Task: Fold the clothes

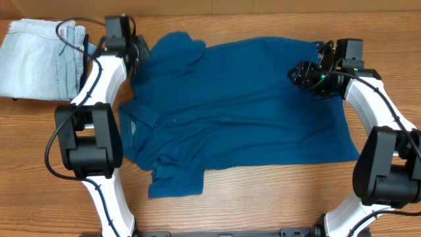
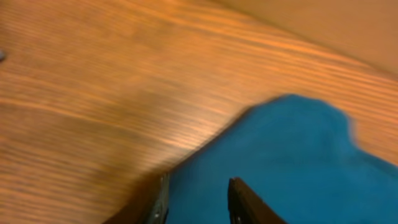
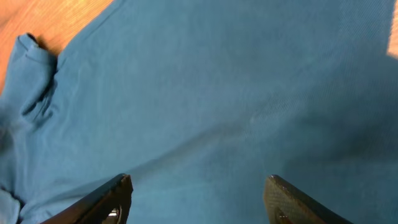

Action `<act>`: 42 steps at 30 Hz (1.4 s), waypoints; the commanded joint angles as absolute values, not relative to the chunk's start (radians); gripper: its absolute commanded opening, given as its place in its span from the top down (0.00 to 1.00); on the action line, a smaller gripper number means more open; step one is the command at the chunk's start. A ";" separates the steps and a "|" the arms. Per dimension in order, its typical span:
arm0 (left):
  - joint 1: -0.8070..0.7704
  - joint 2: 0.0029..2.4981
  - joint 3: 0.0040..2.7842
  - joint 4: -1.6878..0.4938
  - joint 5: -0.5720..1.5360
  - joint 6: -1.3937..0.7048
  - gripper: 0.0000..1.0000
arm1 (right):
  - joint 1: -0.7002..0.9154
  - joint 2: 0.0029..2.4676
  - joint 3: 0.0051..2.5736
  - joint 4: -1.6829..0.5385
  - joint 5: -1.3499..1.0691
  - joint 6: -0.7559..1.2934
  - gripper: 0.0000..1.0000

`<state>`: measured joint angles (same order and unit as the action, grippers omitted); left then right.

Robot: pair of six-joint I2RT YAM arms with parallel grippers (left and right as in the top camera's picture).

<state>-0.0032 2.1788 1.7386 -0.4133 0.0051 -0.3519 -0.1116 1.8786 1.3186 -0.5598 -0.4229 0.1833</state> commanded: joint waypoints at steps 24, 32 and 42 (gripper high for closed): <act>-0.250 1.555 1.887 -1.360 -0.138 -0.360 0.60 | -0.154 1.459 1.331 -1.041 -0.411 0.241 0.17; -0.256 1.558 1.761 -1.385 -0.072 -0.361 0.60 | -0.154 1.506 1.266 -1.270 -0.311 0.286 0.41; -0.379 1.558 1.434 -1.269 0.131 -0.400 0.59 | -0.249 1.506 1.176 -1.319 -0.318 0.282 0.07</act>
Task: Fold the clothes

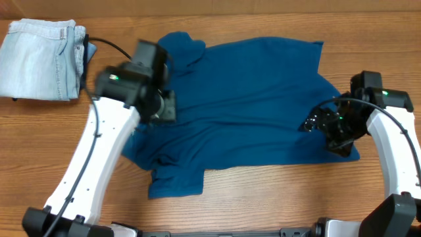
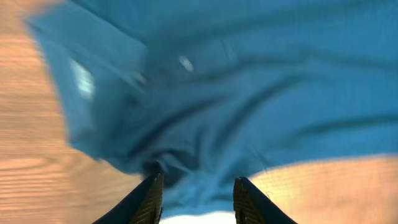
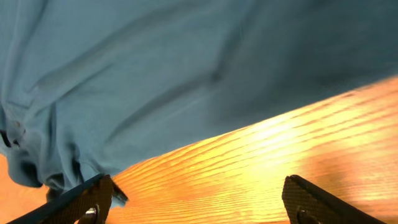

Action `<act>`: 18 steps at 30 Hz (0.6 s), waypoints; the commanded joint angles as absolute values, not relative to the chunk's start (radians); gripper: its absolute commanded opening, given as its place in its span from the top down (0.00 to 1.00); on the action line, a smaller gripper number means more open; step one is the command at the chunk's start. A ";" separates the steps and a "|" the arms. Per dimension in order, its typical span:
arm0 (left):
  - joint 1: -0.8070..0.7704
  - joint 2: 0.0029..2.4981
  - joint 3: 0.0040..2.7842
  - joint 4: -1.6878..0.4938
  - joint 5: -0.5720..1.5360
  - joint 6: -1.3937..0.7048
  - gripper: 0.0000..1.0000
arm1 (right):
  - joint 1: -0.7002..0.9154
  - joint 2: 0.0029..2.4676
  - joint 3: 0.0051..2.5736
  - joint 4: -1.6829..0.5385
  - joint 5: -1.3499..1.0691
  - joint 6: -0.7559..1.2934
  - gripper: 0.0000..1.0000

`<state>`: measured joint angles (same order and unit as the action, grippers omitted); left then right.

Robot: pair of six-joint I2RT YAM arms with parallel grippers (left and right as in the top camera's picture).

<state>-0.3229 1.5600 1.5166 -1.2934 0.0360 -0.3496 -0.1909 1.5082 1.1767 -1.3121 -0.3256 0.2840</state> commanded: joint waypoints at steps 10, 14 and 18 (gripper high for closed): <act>-0.546 1.557 1.262 -1.256 0.206 -0.564 0.57 | -0.327 1.506 1.169 -1.370 -0.331 0.228 0.01; -0.630 1.557 1.183 -1.242 0.211 -0.584 0.56 | -0.327 1.506 1.133 -1.356 -0.341 0.229 0.00; -0.717 1.557 1.110 -1.192 0.170 -0.584 0.54 | -0.327 1.506 1.082 -1.314 -0.361 0.229 0.00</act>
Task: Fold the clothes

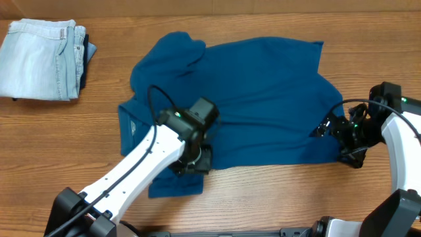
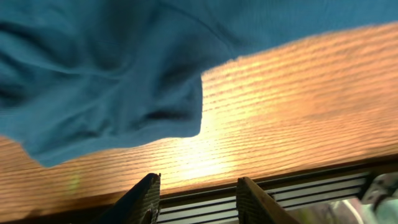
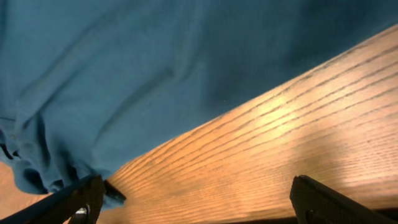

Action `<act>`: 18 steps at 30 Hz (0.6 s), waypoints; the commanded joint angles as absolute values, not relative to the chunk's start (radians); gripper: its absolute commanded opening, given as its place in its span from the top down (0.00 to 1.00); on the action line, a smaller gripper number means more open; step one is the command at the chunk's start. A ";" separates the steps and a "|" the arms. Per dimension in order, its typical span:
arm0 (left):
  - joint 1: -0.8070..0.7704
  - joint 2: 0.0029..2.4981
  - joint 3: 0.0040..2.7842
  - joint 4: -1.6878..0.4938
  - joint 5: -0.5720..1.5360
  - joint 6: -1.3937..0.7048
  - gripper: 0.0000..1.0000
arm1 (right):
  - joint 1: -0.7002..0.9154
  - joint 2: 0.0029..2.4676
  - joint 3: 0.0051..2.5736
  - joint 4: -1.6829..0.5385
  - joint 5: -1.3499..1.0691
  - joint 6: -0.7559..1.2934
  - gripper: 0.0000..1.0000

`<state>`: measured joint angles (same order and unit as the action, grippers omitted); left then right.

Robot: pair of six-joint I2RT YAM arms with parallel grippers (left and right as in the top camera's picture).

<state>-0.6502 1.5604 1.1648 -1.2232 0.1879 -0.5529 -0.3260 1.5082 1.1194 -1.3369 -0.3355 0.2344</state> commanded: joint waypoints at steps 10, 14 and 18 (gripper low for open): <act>-0.792 1.558 0.965 -1.015 0.011 -0.667 0.41 | -0.327 1.506 1.065 -1.282 -0.387 0.228 0.01; -0.791 1.576 0.904 -0.900 -0.008 -0.664 0.38 | -0.327 1.506 1.065 -1.283 -0.387 0.227 0.01; -0.791 1.625 0.892 -0.874 -0.010 -0.622 0.39 | -0.327 1.506 1.065 -1.283 -0.387 0.227 0.01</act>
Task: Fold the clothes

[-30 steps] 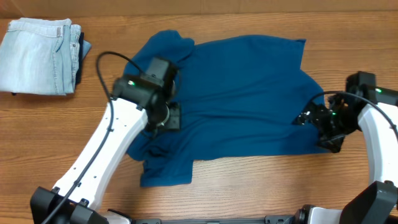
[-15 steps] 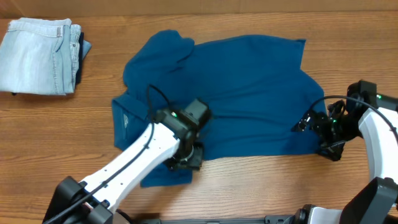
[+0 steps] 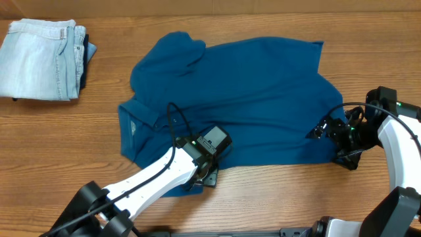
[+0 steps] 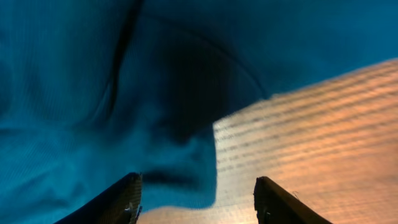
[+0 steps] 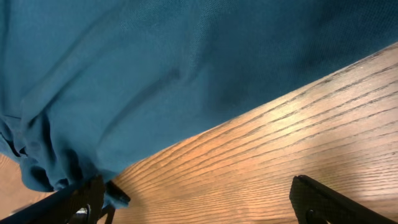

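Observation:
A blue polo shirt [image 3: 243, 99] lies spread flat on the wooden table, collar to the left and hem to the right. My left gripper [image 3: 205, 175] is at the shirt's near edge beside the near sleeve. In the left wrist view it [image 4: 199, 205] stands open, with the sleeve's edge [image 4: 186, 180] between its fingers. My right gripper [image 3: 332, 135] is at the near right hem corner. In the right wrist view it [image 5: 205, 202] is open wide over bare wood, the shirt's hem [image 5: 155, 81] just beyond and bunched cloth by its left finger.
A folded pair of light-blue jeans [image 3: 41, 58] lies at the far left corner. The left arm [image 3: 145, 184] crosses the near sleeve and hides most of it. The table's near edge runs close below both grippers.
My left gripper has shifted a little to the right and nearer along the shirt's near edge, and its jaws stand wider apart. The right gripper has barely moved.
First my left gripper was at the far sleeve and my right at the far right hem corner, both open. Then the left was over the collar and the right at the near right hem. Then both sat at the near edge, where they are now. The shirt lies unchanged.

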Action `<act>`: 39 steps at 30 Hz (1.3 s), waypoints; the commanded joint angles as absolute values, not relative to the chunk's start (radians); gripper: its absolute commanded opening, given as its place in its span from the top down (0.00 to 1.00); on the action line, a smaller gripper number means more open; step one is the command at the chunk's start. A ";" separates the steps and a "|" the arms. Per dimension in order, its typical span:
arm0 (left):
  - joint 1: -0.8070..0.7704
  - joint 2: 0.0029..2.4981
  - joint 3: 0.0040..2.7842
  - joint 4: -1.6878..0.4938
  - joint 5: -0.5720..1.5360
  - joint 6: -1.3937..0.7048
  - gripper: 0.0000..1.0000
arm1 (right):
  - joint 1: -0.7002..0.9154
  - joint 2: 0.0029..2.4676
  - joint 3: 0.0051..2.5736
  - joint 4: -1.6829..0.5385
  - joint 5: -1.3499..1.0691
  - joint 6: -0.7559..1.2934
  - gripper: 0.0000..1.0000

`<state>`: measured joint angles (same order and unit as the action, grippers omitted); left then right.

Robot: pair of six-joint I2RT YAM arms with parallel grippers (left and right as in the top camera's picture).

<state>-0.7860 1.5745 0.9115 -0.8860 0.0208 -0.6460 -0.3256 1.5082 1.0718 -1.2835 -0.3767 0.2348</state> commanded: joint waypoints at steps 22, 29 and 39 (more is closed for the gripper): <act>-0.790 1.603 1.036 -1.085 -0.068 -0.606 0.93 | -0.328 1.506 1.065 -1.261 -0.405 0.210 0.06; -0.790 1.488 1.233 -1.310 -0.171 -0.514 0.85 | -0.356 1.506 1.065 -1.266 -0.404 0.213 0.05; -0.790 1.465 1.254 -1.305 -0.173 -0.482 0.82 | -0.383 1.506 1.011 -1.238 -0.355 0.252 0.00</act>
<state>-0.7860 1.4654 1.2442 -1.3025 -0.1440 -0.5121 -0.3737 1.5082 1.0565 -1.2617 -0.3767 0.2283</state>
